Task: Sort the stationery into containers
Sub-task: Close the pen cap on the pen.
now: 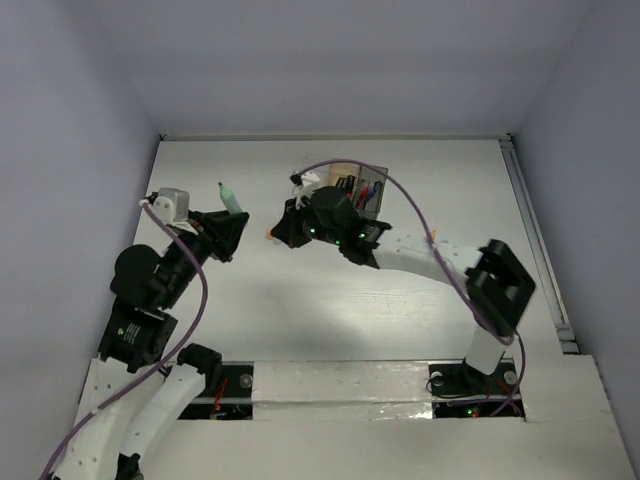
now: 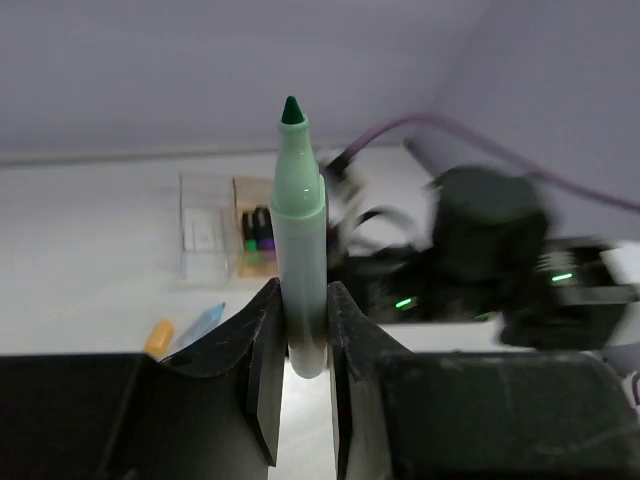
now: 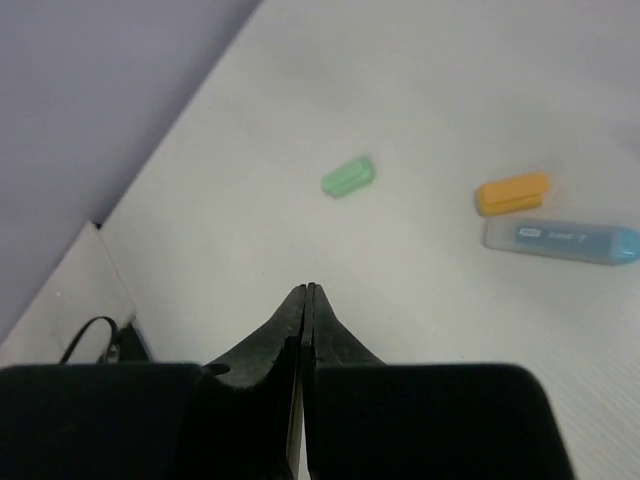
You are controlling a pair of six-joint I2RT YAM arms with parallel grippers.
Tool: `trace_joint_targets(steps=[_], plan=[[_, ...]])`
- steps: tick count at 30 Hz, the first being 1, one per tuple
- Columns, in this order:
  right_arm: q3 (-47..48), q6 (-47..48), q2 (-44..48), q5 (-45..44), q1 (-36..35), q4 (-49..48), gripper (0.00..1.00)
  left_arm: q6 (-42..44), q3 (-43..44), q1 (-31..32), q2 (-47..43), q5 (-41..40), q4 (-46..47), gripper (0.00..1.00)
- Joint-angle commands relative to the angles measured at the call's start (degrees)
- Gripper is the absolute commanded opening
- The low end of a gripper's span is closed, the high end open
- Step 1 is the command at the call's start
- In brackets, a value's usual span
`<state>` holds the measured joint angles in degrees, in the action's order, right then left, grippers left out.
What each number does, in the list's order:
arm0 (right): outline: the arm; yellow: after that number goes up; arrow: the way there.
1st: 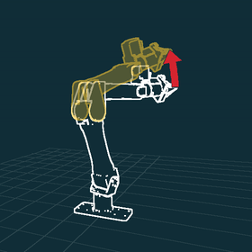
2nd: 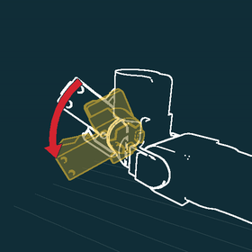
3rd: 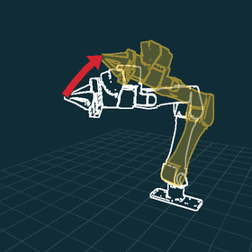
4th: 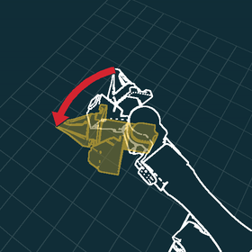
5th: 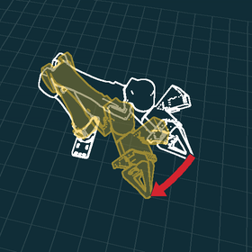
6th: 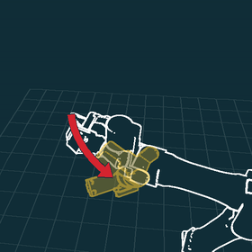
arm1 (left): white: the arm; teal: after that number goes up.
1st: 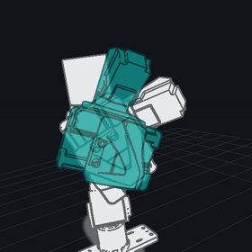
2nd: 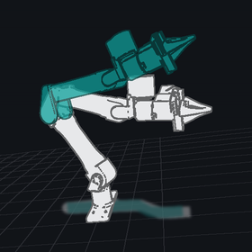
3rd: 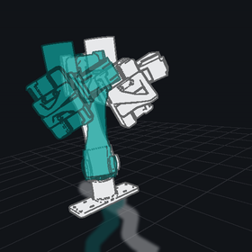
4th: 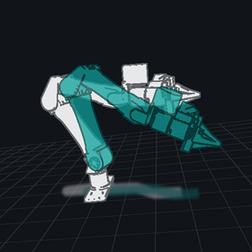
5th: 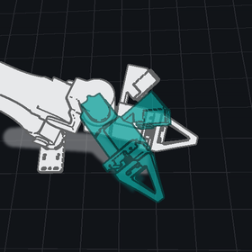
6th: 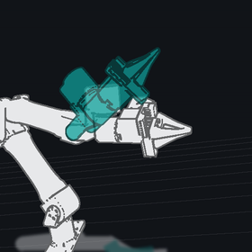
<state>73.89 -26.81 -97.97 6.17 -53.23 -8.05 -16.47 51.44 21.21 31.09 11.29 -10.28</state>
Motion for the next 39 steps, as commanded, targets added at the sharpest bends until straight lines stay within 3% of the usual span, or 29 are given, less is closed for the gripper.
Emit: trace_joint_targets(steps=[1,3,10,13,27,34,39], plan=[[8.6,-1.9,-11.6,4.5,-0.1,-2.0,0.06,-0.8,3.4,-0.1,-2.1,-1.2,3.9,0.00],[16.3,-2.2,-17.0,5.4,-0.6,-0.2,0.11,-0.9,4.0,-0.1,-2.3,-0.4,4.0,0.00],[43.0,1.7,-38.8,-2.4,-4.2,17.5,0.52,-0.6,3.6,-0.1,-1.5,2.7,4.8,0.00],[49.0,2.3,-45.0,-4.8,-5.3,22.1,0.62,-1.0,2.5,-0.1,-1.1,3.8,5.4,0.00],[67.1,7.5,-58.8,-10.3,-8.1,31.2,0.64,-2.0,-1.1,-0.1,-1.2,7.2,6.6,0.00],[67.2,13.4,-60.8,-16.2,-8.7,31.3,0.63,-1.8,-1.3,-0.1,-1.4,7.3,7.1,0.00],[68.5,17.0,-63.5,-19.1,-8.7,31.7,0.53,-1.8,-1.4,-0.1,-1.0,7.4,7.3,0.00]])
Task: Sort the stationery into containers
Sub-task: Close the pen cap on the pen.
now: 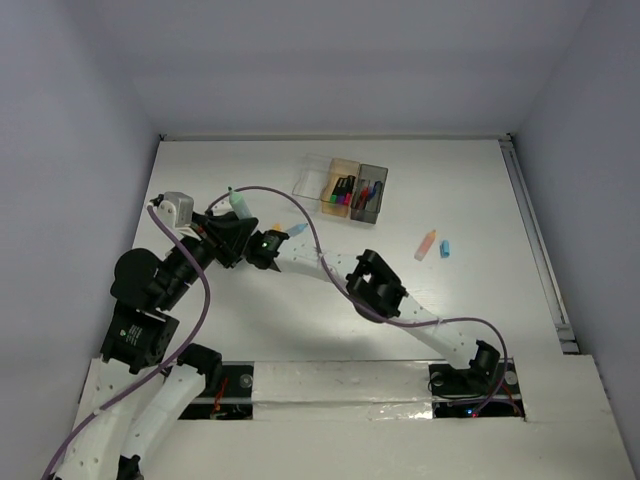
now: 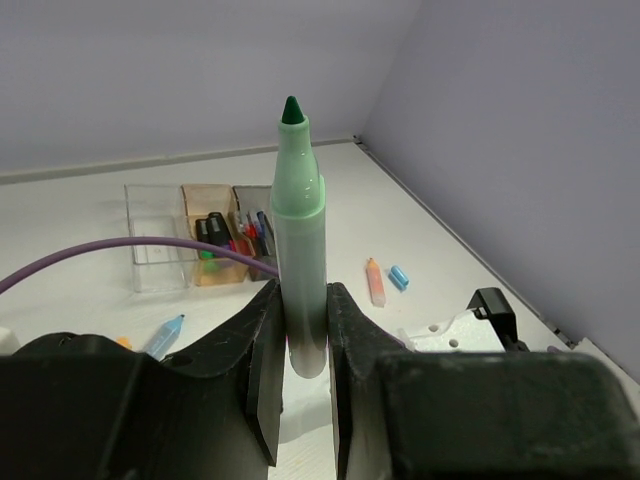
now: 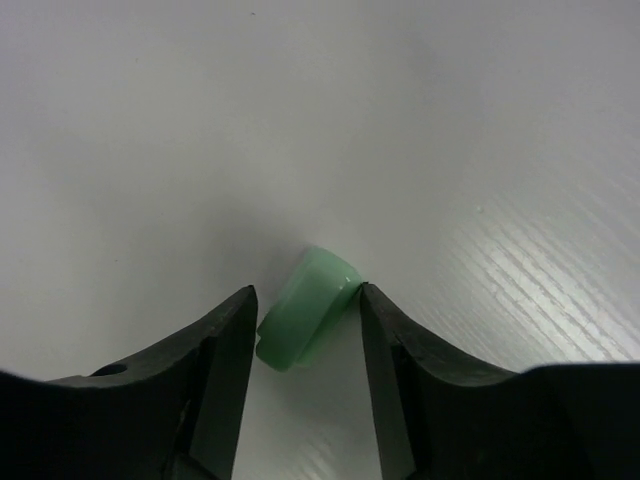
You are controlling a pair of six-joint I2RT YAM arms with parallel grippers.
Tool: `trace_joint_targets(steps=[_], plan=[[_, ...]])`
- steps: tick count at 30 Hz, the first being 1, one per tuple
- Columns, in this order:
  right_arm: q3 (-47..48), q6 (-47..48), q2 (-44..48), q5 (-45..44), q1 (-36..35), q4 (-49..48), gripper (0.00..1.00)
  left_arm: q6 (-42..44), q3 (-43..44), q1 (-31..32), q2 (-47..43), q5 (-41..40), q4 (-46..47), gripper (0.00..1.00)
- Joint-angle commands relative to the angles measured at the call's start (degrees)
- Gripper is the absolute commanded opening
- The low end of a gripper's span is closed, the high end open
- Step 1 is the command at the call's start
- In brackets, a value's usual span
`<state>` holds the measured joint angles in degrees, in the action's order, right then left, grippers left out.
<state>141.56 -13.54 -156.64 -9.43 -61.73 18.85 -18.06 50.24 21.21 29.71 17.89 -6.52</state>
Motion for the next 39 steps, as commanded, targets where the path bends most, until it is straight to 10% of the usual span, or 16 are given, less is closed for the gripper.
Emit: trace_joint_targets(steps=[1,10,25,39], plan=[[0.3,4.3,-5.0,-3.8,-0.2,4.0,0.50,-0.2,-0.4,-0.1,0.3,0.8,3.4,0.00],[-15.1,4.5,2.0,-6.9,-0.2,-4.8,0.15,-1.2,-2.6,-0.1,0.7,0.3,4.2,0.00],[-75.3,-3.9,50.4,-14.5,-0.2,-26.2,0.15,-7.2,-8.4,-0.1,3.7,9.7,12.7,0.00],[-85.8,-12.7,54.3,-19.8,2.1,-19.6,0.18,-1.9,-9.6,-0.1,7.5,14.7,9.8,0.00]])
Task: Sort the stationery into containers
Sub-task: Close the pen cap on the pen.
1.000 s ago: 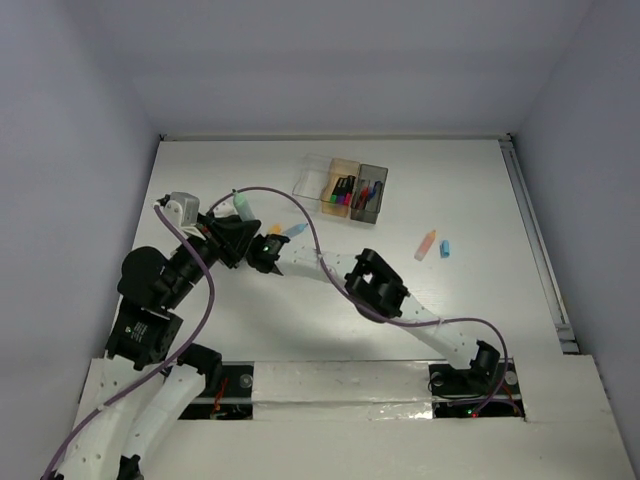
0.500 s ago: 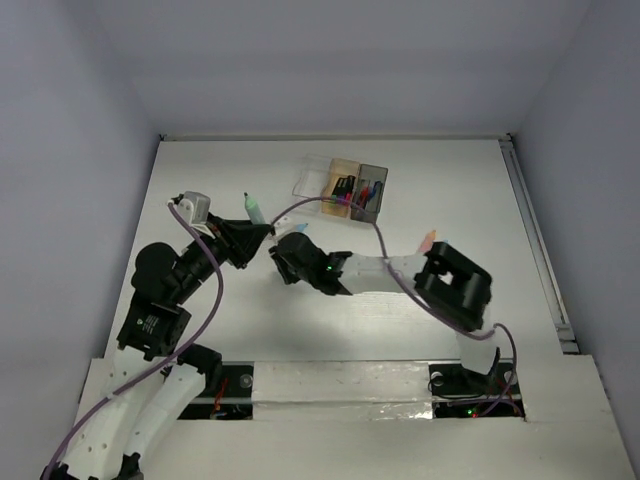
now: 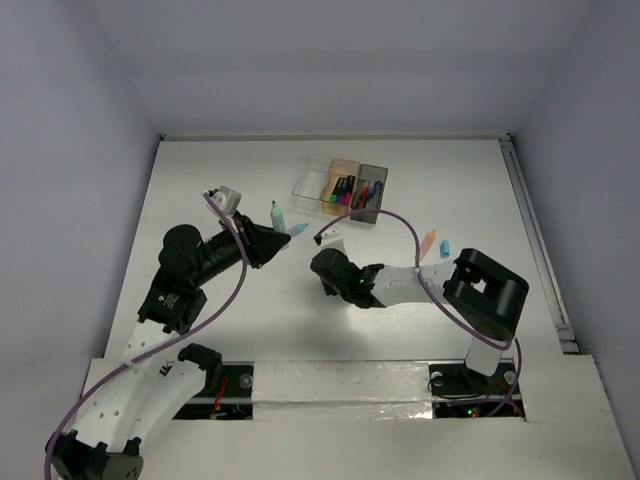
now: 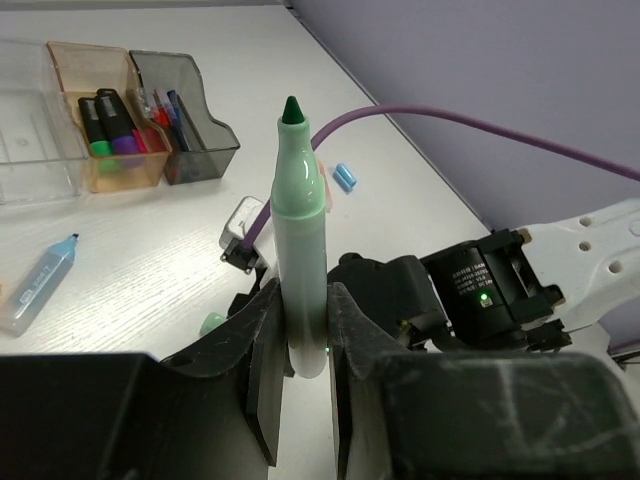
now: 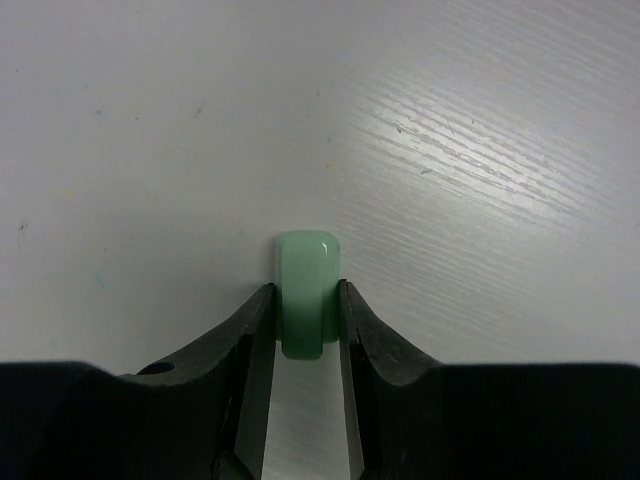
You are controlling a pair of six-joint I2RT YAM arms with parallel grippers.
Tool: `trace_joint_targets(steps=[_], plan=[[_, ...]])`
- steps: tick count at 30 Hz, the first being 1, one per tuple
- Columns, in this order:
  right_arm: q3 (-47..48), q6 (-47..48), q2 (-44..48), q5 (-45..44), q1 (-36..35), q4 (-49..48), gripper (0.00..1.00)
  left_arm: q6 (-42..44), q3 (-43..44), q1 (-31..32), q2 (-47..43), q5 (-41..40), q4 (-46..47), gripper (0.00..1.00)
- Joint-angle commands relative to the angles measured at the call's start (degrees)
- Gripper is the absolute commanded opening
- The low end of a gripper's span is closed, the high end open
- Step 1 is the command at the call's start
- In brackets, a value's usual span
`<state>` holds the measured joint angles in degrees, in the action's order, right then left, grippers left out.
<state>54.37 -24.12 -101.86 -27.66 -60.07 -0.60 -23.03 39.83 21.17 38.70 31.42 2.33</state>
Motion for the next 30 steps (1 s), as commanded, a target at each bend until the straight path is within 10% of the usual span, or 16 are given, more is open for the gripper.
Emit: trace_joint_targets(steps=[1,16,30], plan=[[1.9,-2.4,-1.1,-1.5,1.0,0.3,0.19,3.4,0.7,-0.1,-1.6,0.9,0.1,0.00],[7.2,-1.3,-3.1,1.6,2.8,9.7,0.46,5.1,-1.0,-0.1,-3.8,-1.4,-1.1,0.00],[11.3,0.1,-6.3,4.7,6.3,12.1,0.40,5.4,-1.1,-0.1,-3.9,-1.6,-1.9,0.00]])
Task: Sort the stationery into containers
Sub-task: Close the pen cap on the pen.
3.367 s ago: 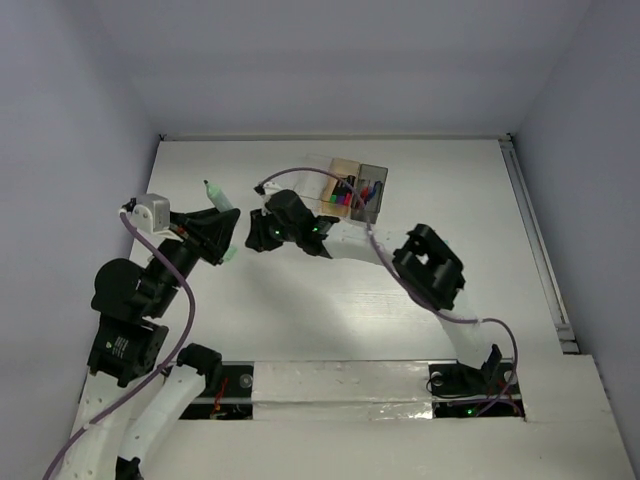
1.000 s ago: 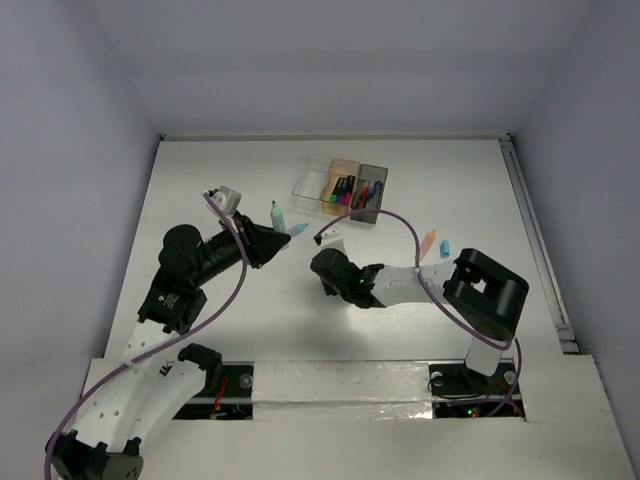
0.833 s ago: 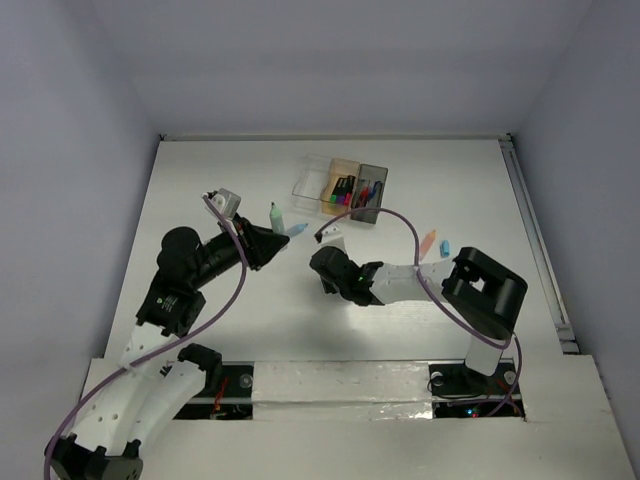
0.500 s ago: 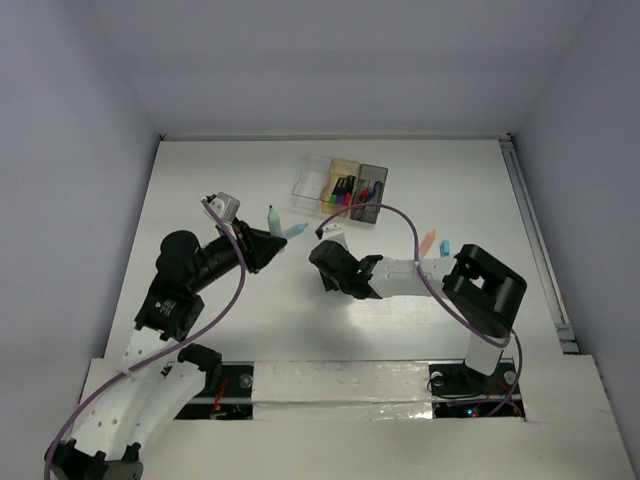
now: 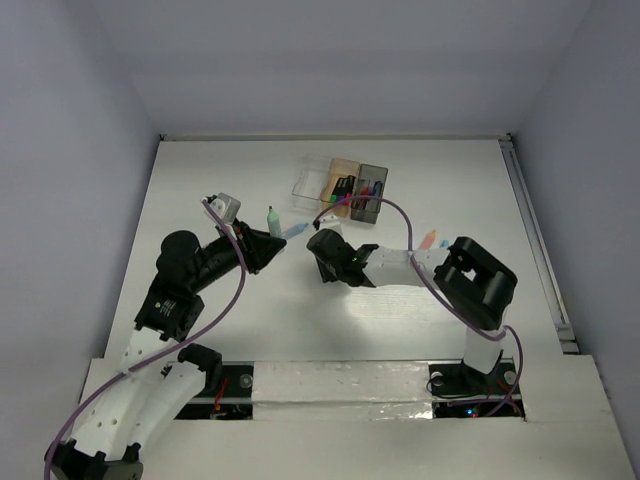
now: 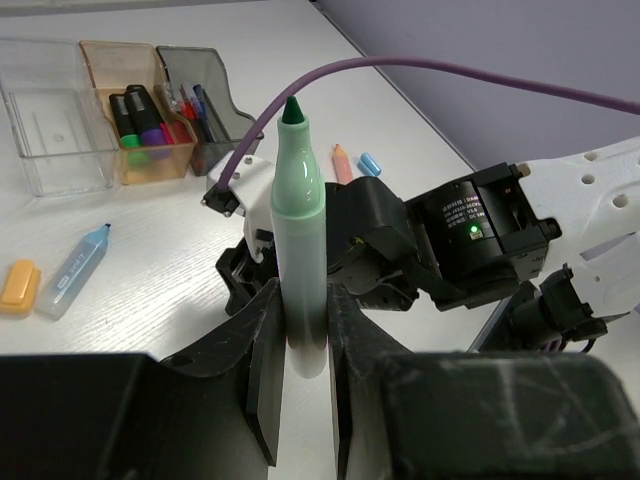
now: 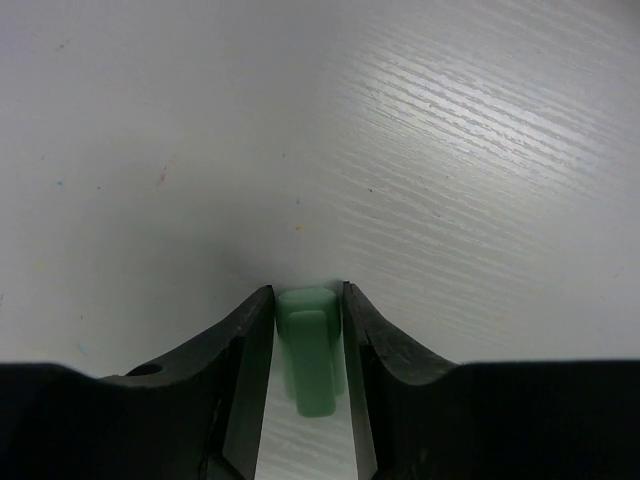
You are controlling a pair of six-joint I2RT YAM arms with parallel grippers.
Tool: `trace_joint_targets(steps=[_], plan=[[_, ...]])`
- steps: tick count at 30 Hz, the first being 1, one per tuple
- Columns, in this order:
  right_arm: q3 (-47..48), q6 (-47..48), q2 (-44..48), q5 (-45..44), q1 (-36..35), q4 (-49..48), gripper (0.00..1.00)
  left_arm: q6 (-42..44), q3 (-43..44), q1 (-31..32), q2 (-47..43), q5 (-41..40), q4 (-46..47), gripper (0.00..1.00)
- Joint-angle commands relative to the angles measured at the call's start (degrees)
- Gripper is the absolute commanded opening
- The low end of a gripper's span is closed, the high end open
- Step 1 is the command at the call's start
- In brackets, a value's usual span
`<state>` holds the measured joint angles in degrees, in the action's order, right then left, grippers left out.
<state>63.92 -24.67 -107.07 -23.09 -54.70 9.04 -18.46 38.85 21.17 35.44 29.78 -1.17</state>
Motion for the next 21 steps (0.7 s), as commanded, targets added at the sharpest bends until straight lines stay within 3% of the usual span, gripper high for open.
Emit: trace_joint_targets(steps=[1,4,5,8,13,14,21], plan=[[1.8,0.7,-1.0,0.2,0.9,2.6,0.38,0.8,-0.1,-0.1,-0.5,0.1,1.7,0.00],[2.7,0.7,-0.6,-0.5,0.9,3.8,0.26,0.7,0.0,-0.1,0.4,0.6,2.0,0.00],[3.0,0.7,-0.3,-1.2,0.9,4.2,0.18,0.5,-0.1,-0.1,0.7,1.2,2.1,0.00],[3.3,0.5,3.3,-2.7,1.4,2.6,0.11,0.4,-0.3,-0.1,1.5,2.7,2.3,0.00],[6.0,0.9,12.2,-5.0,2.1,-3.6,0.08,0.3,-0.9,0.5,3.0,3.5,1.3,0.00],[5.8,1.1,20.2,-5.0,2.1,-15.7,0.06,0.4,-1.1,2.4,3.1,0.2,-0.6,0.00],[13.2,0.8,19.7,-1.3,2.1,-23.6,0.04,0.5,-0.4,8.4,4.3,-8.9,-5.0,0.00]])
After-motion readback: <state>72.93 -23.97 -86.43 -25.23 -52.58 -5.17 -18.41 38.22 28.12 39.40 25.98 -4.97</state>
